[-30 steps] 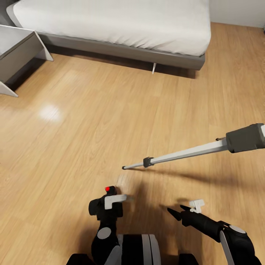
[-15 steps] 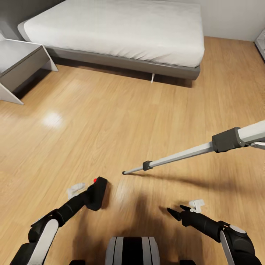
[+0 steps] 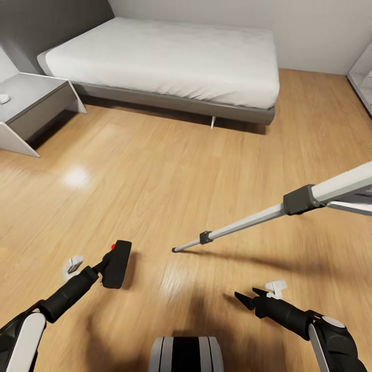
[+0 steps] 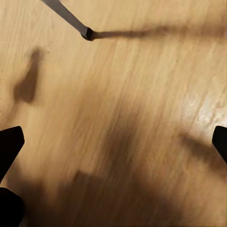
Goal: Attach the digital camera to the camera tripod in the bedroom.
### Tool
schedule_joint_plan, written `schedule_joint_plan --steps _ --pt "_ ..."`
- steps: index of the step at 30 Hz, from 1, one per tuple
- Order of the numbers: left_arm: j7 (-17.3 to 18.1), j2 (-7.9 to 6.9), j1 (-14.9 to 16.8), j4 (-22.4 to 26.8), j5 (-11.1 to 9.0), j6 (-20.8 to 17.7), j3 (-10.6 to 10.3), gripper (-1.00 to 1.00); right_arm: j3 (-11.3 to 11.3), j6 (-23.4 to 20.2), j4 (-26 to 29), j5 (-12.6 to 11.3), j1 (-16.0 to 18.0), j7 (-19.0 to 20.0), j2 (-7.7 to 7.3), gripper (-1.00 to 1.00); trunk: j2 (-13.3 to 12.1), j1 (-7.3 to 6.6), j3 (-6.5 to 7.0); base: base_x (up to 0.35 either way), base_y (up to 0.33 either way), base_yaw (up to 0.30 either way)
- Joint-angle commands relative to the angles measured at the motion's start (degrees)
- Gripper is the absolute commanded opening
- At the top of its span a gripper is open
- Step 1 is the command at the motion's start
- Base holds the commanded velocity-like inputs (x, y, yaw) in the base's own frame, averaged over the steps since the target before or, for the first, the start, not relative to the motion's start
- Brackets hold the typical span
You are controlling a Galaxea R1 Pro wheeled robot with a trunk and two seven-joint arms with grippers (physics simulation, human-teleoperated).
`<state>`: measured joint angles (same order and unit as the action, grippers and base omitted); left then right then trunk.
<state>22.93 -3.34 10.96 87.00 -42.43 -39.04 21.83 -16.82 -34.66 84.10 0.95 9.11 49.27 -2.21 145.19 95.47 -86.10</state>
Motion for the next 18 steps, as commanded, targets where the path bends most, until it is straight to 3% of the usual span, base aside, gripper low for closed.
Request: schedule_joint_plan --steps 1,4,5,6,7,9,14,17,18 --pt "0.2 0.51 0.0 0.0 0.0 -0.4 0.0 -1.00 -0.1 -0.4 0.0 0.1 0.0 0.3 0.01 1.00 0.0 -0.03 0.20 0.000 0.000 0.000" --pt "0.3 1.51 0.1 0.1 1.1 -0.5 -0.5 -1.00 0.0 -0.4 0.0 0.1 0.0 0.3 0.01 1.00 0.0 -0.11 0.86 0.000 0.000 0.000" --pt "0.4 1.90 0.0 0.1 2.3 -0.5 -0.7 -1.00 0.0 -0.4 0.0 0.2 0.0 0.3 0.00 1.00 -0.1 -0.14 1.08 0.000 0.000 0.000" --pt "0.5 2.18 0.0 0.1 3.8 -0.5 -0.9 -1.00 0.1 -0.4 0.0 0.3 0.0 0.3 -0.03 1.00 -0.1 -0.16 1.30 0.000 0.000 0.000" --pt "0.6 2.65 0.1 0.2 7.9 -0.5 -1.1 -1.00 0.2 -0.4 0.0 0.5 0.0 0.3 -0.06 1.00 -0.1 -0.19 1.53 0.000 0.000 0.000" --pt "0.7 2.77 0.1 0.2 9.8 -0.5 -1.7 -1.00 0.3 -0.4 0.0 0.6 0.0 0.3 -0.07 1.00 -0.1 -0.24 1.97 0.000 0.000 0.000" --pt "0.8 2.78 0.1 0.3 11.5 -0.2 -5.0 -1.00 0.4 -0.4 0.1 0.6 0.0 0.3 -0.03 1.00 -0.2 -0.37 3.08 0.000 0.000 0.000" --pt "0.7 2.73 0.1 0.3 11.9 0.0 -8.2 -1.00 0.4 -0.3 0.1 0.7 0.0 0.3 -0.01 1.00 -0.2 -0.45 3.74 0.000 0.000 0.000" --pt "0.7 2.70 0.1 0.3 12.1 0.1 -10.4 -1.00 0.4 -0.3 0.1 0.7 0.0 0.3 0.00 1.00 -0.2 -0.47 3.96 0.000 0.000 0.000"
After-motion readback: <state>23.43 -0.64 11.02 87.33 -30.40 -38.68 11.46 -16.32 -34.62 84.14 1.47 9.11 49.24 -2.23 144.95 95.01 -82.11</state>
